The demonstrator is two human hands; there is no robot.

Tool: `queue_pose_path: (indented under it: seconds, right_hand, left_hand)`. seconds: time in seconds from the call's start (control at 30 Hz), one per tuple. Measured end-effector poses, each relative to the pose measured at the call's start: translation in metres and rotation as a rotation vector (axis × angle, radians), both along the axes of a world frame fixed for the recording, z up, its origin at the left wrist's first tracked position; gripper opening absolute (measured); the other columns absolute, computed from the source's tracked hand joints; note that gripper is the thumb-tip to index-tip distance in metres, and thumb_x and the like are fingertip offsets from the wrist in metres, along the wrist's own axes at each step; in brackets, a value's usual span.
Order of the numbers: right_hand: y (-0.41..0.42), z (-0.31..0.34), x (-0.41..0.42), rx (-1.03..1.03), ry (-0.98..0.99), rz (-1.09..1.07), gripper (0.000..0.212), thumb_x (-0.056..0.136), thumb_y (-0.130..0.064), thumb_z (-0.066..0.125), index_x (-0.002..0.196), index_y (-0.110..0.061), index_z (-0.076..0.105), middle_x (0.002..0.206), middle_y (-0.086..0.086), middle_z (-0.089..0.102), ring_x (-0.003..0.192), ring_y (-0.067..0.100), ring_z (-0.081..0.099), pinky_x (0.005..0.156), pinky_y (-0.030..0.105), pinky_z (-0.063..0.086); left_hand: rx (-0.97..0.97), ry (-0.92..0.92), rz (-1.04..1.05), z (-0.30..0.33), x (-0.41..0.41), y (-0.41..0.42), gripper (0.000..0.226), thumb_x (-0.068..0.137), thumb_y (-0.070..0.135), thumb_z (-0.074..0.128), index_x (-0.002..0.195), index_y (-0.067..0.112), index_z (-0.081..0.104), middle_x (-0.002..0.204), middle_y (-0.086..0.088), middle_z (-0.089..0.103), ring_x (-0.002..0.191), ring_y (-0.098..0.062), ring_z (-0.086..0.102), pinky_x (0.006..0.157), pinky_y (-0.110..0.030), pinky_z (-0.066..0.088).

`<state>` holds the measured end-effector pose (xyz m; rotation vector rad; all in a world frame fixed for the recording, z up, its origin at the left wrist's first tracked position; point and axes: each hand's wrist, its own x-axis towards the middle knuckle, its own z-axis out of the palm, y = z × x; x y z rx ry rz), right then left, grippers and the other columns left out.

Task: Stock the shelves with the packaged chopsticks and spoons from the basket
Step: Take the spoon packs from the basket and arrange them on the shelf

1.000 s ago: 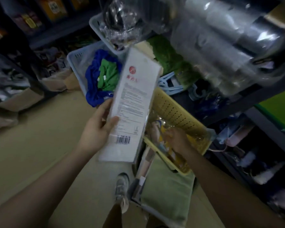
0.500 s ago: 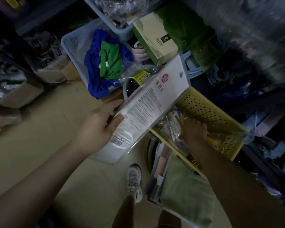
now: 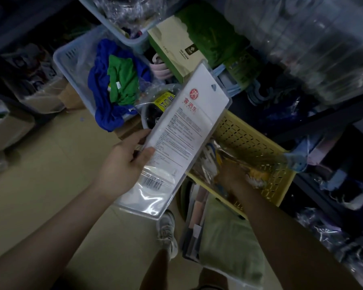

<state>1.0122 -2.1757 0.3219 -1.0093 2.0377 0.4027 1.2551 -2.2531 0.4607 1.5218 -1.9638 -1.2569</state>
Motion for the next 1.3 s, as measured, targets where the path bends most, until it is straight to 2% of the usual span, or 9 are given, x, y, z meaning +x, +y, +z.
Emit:
queue_pose_path:
  seconds: [0.13,0.2,0.37,0.53,0.67,0.87,1.03,1.17,1.3]
  right_hand:
    - [0.011,0.033,-0.017,-0.138,-0.419,-0.475,0.025,0.086,-0.009,0.06,0.111,-0.003,0.059,0.105,0.022,0.06,0.085,0.029,0.061,0.072,0.032,0.047]
    - [0.029,0.056,-0.029,-0.259,-0.47,-0.537,0.025,0.089,-0.006,0.057,0.114,-0.004,0.057,0.103,0.018,0.059,0.087,0.029,0.06,0.073,0.034,0.047]
    - [0.084,0.136,-0.056,-0.601,-0.481,-0.569,0.017,0.086,-0.01,0.059,0.099,0.001,0.059,0.084,0.015,0.064,0.074,0.019,0.063,0.071,0.033,0.048]
    - [0.131,0.221,-0.071,-0.838,-0.628,-0.784,0.028,0.084,0.011,0.054,0.087,-0.017,0.06,0.069,-0.009,0.071,0.063,-0.001,0.065,0.067,0.019,0.05]
    - [0.171,0.271,-0.08,-0.901,-0.755,-0.814,0.019,0.067,-0.005,0.063,0.083,-0.015,0.059,0.06,-0.011,0.07,0.054,-0.001,0.063,0.052,0.012,0.047]
    - [0.233,0.327,-0.115,-0.953,-0.835,-0.782,0.022,0.067,-0.008,0.059,0.088,-0.009,0.055,0.057,-0.001,0.062,0.043,0.009,0.053,0.042,0.018,0.041]
    - [0.283,0.387,-0.16,-1.045,-0.809,-0.766,0.026,0.064,-0.008,0.062,0.09,-0.013,0.059,0.058,-0.003,0.065,0.05,0.012,0.057,0.049,0.024,0.044]
    - [0.318,0.443,-0.205,-1.125,-0.765,-0.797,0.009,0.074,0.002,0.054,0.075,-0.007,0.056,0.046,-0.002,0.06,0.038,0.005,0.055,0.04,0.015,0.042]
    - [0.343,0.483,-0.258,-1.201,-0.686,-0.9,0.026,0.087,0.008,0.036,0.071,-0.006,0.051,0.048,0.002,0.058,0.033,0.005,0.053,0.035,0.012,0.04]
  left_hand:
    - [-0.017,-0.017,-0.018,0.007,-0.005,0.002,0.037,0.089,0.016,0.055,0.126,0.015,0.052,0.104,0.0,0.066,0.076,-0.002,0.065,0.073,-0.019,0.052]
    - [-0.058,-0.032,-0.078,0.018,-0.009,0.006,0.036,0.089,0.016,0.055,0.125,0.014,0.051,0.098,0.001,0.066,0.071,0.001,0.063,0.062,-0.005,0.044]
    - [-0.137,0.036,-0.209,0.054,-0.018,0.02,0.054,0.082,0.044,0.046,0.126,0.013,0.051,0.105,-0.003,0.065,0.086,-0.015,0.062,0.075,-0.026,0.049]
    - [-0.251,0.114,-0.289,0.109,-0.054,0.043,0.048,0.083,0.038,0.047,0.126,0.015,0.05,0.104,0.008,0.061,0.081,0.003,0.057,0.064,-0.006,0.044]
    - [-0.351,0.244,-0.316,0.151,-0.081,0.073,0.043,0.083,0.048,0.041,0.122,0.03,0.044,0.104,0.032,0.053,0.09,0.017,0.055,0.068,-0.004,0.045]
    - [-0.336,0.35,-0.229,0.179,-0.117,0.141,0.047,0.083,0.043,0.048,0.127,0.026,0.047,0.111,0.014,0.059,0.096,0.0,0.06,0.077,-0.027,0.053]
    - [-0.315,0.508,-0.166,0.221,-0.16,0.205,0.031,0.091,0.015,0.05,0.118,0.029,0.048,0.103,0.023,0.057,0.087,0.013,0.059,0.066,-0.006,0.047]
    - [-0.261,0.673,-0.149,0.26,-0.209,0.249,0.029,0.09,0.015,0.051,0.107,0.039,0.053,0.105,0.013,0.062,0.091,-0.002,0.062,0.072,-0.018,0.051]
    - [-0.168,0.772,-0.183,0.289,-0.263,0.279,0.029,0.09,0.012,0.051,0.099,0.039,0.057,0.1,0.012,0.067,0.087,-0.004,0.066,0.065,-0.017,0.053]
